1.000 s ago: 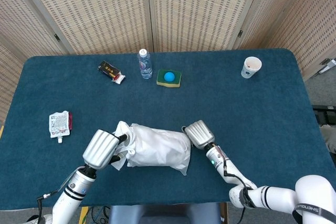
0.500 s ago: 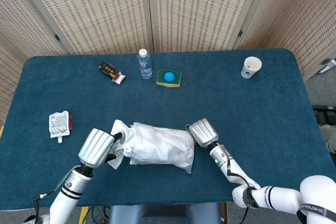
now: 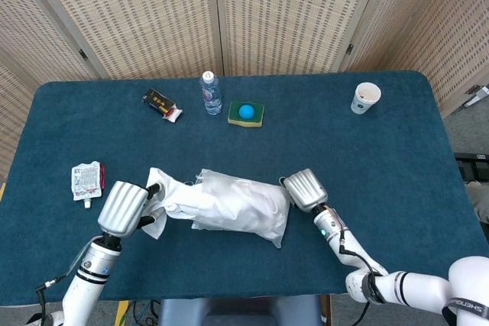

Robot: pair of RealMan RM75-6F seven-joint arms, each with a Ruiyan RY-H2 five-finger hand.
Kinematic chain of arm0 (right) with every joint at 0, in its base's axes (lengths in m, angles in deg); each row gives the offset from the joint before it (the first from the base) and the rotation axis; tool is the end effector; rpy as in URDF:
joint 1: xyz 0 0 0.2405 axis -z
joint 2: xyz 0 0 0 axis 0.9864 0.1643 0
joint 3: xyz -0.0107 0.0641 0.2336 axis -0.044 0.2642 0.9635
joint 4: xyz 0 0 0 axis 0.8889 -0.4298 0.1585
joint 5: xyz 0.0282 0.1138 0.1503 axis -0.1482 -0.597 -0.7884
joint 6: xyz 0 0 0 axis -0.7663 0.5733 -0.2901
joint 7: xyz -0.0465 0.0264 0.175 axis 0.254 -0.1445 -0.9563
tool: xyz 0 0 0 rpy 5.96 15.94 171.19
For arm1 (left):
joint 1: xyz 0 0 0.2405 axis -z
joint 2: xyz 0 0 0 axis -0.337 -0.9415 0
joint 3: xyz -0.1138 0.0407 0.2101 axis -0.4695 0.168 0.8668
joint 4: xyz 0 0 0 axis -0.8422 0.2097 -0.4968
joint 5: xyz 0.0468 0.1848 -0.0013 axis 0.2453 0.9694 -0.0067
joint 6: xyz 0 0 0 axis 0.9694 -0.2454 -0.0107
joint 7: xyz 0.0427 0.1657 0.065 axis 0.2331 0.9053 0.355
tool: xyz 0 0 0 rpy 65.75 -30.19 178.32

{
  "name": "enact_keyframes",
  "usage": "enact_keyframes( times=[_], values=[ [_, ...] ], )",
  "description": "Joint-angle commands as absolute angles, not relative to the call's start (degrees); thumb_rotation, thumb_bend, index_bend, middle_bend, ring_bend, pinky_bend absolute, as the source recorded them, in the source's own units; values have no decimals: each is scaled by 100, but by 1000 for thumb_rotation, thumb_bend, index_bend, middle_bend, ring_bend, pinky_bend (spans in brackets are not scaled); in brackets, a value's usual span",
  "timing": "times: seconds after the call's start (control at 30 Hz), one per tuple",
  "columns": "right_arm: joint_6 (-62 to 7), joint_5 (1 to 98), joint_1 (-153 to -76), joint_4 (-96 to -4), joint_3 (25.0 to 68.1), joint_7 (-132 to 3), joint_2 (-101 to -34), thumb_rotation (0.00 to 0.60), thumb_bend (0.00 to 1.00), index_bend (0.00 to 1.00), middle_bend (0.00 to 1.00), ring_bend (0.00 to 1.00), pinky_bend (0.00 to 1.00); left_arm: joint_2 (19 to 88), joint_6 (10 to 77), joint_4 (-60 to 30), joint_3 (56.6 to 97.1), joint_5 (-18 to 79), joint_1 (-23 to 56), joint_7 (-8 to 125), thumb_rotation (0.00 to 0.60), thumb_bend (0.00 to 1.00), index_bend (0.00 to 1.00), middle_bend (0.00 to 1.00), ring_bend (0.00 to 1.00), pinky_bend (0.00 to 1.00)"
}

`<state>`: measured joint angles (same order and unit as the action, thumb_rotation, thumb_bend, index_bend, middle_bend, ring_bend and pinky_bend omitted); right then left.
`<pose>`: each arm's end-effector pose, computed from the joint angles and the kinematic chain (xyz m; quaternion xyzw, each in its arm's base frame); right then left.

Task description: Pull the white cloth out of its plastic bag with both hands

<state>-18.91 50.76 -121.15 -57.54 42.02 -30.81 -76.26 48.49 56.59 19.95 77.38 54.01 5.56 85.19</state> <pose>-0.1526 -0.3457 -0.0373 0.7942 -0.3039 0.2886 0.4399 -0.1161 0.2829 0.0845 -0.6778 -0.2938 -0.4850 0.4679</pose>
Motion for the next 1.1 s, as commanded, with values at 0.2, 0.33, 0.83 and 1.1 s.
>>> enact_keyframes(
  times=[0.2,0.33,0.83,1.1],
  values=[
    [-2029,5004,-11959,-5919,4155,-3068,-7312,600,541,546,1000,1000,1000,4749,5856,1968,7621,5293,440,8320,600,582,767,1000,1000,1000],
    [-2051,4943,-11901,-5959,4126,-3039,-7170,600,541,546,1000,1000,1000,4730,5883,1942,7578,5254,424,8234,600,583,767,1000,1000,1000],
    [-2337,4815,-11572,-6185,4069,-3096,-6538,600,541,546,1000,1000,1000,4523,5887,2038,7530,5306,423,8277,600,583,767,1000,1000,1000],
    [-2474,4776,-11393,-6249,4065,-3173,-6193,600,541,546,1000,1000,1000,4472,5873,2119,7490,5277,442,8336,600,582,768,1000,1000,1000]
  ],
)
